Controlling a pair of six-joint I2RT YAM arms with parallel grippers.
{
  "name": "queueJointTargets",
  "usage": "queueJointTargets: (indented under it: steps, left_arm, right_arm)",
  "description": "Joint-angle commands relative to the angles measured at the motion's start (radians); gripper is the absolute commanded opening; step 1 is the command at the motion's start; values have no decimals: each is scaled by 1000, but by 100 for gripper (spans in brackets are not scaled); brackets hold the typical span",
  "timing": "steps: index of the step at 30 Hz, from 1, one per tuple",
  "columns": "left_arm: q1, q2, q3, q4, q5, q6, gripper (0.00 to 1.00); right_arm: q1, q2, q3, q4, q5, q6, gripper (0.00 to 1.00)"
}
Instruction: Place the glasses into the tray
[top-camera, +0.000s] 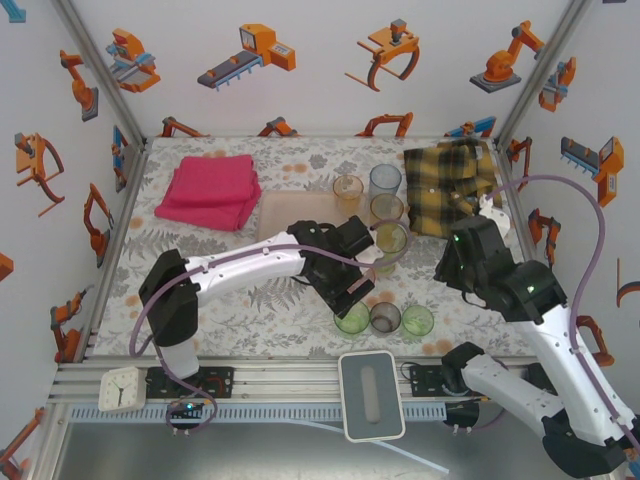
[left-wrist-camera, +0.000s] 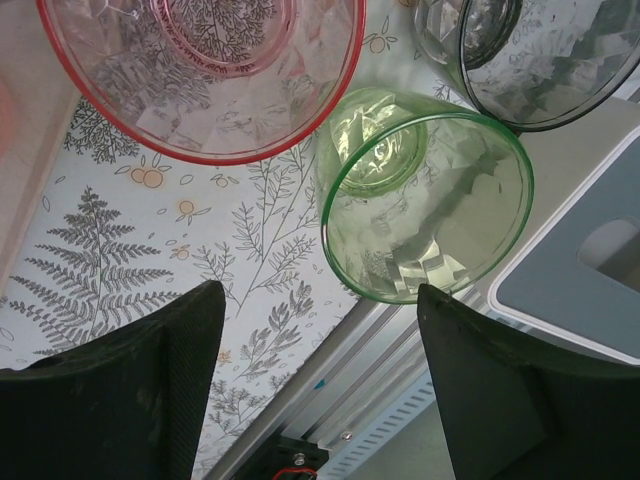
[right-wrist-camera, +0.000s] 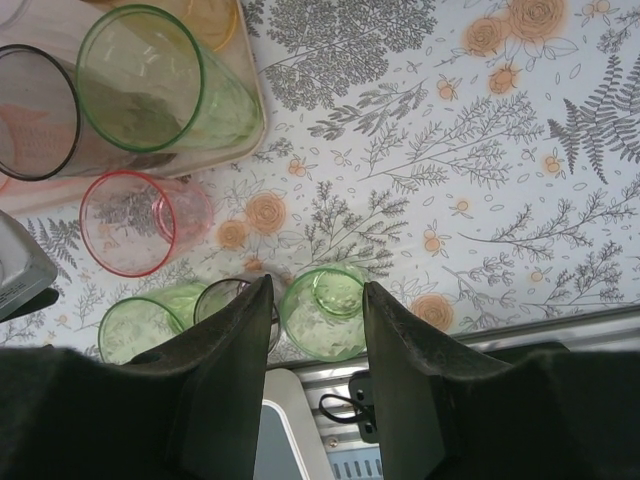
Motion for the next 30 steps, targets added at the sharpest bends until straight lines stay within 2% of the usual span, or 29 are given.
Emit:
queueJointTargets:
  steps: [1,7,12,19,27,30]
  left_arm:
    - [-17,31,15,-7,-15,-24,69]
    - [-29,63,21,-9,-34,-27,60]
    - [-29,78,22,-10,-49,-24,57]
    - [-37,85,28,-14,-60,-18,42]
    - [-44,90,25,-15,-67,-18,38]
    - [-45,87,23,-17,-73,-17,32]
  right_arm:
    - [-2,-14,-13,-1,11,18,41]
    - [-2,-28,-32,15,11,18,41]
    - [-2,-33,-40,16,9,15,41]
    - [-2,-42,-58,24,13,12,41]
    - [-2,-38,-72,40,13,9,41]
    - [-2,-38,-76,45,14,7,41]
